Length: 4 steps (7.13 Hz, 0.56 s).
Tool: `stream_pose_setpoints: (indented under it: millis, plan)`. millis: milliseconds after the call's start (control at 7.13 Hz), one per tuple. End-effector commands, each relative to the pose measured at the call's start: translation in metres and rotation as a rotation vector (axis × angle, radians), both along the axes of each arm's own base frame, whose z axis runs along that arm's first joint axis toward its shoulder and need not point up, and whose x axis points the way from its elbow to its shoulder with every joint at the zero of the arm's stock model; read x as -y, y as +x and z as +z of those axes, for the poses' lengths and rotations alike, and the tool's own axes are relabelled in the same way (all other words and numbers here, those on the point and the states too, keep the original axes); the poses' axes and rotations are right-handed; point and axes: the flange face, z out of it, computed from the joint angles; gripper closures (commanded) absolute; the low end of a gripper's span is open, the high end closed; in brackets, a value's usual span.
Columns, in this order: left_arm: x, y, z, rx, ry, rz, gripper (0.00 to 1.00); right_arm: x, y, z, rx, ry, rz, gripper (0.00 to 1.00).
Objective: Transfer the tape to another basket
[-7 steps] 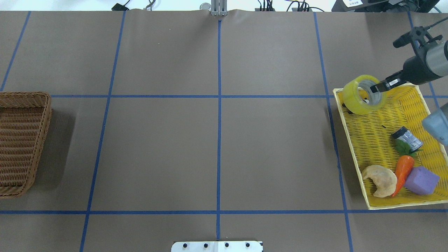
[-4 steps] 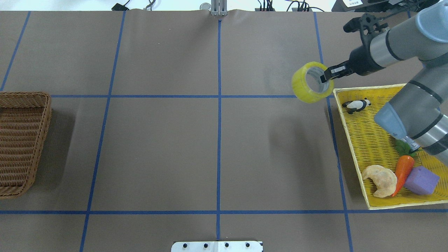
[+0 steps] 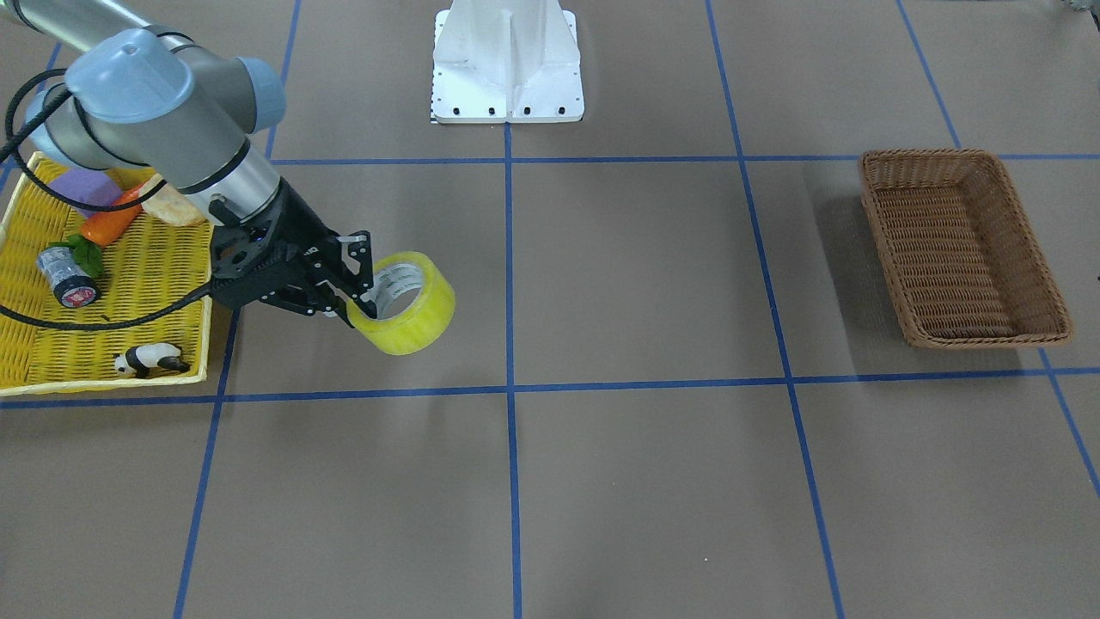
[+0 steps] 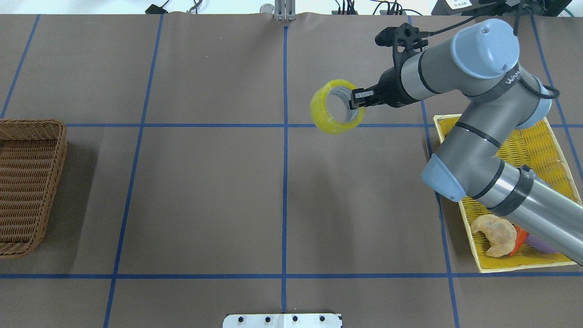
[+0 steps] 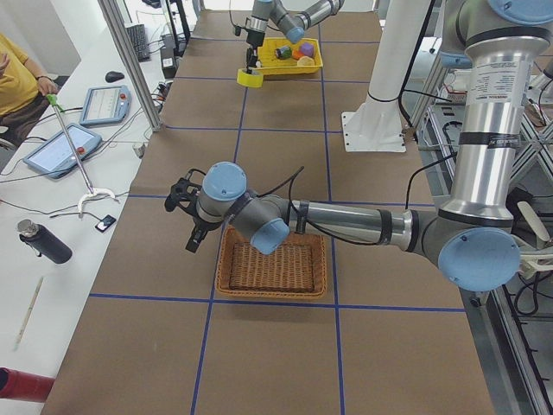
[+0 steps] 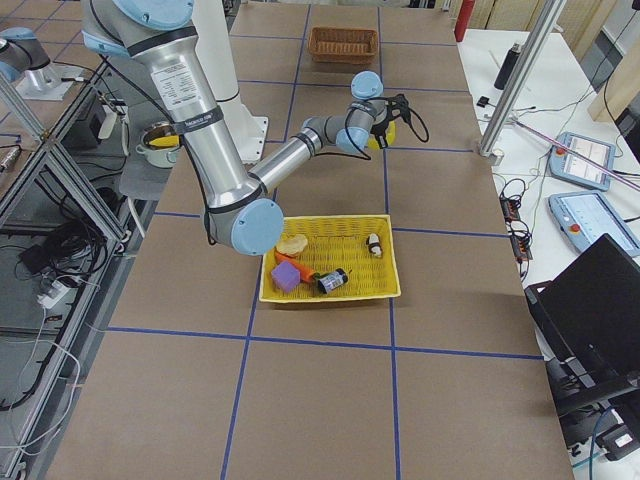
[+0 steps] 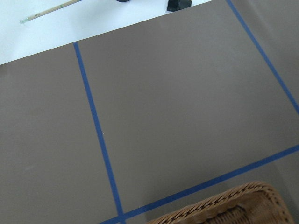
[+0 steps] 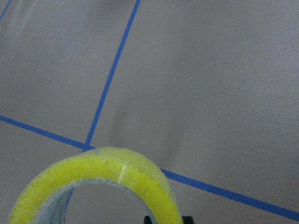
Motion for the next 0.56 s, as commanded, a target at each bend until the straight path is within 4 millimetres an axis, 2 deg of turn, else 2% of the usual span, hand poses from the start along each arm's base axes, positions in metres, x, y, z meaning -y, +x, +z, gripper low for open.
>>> stream_pose_setpoints:
  millis: [0, 140, 421]
  plan:
    - [0.012, 0.076, -0.062, -0.152, -0.042, 0.015, 0.01, -0.028, -0.054, -0.046, 0.044, 0.014, 0.073, 1.0]
    - [0.012, 0.102, -0.091, -0.229, -0.049, 0.02, 0.01, -0.041, -0.075, -0.064, 0.067, 0.014, 0.108, 1.0]
    - [-0.01, 0.148, -0.136, -0.36, -0.008, 0.105, 0.01, -0.061, -0.099, -0.1, 0.116, 0.026, 0.149, 1.0]
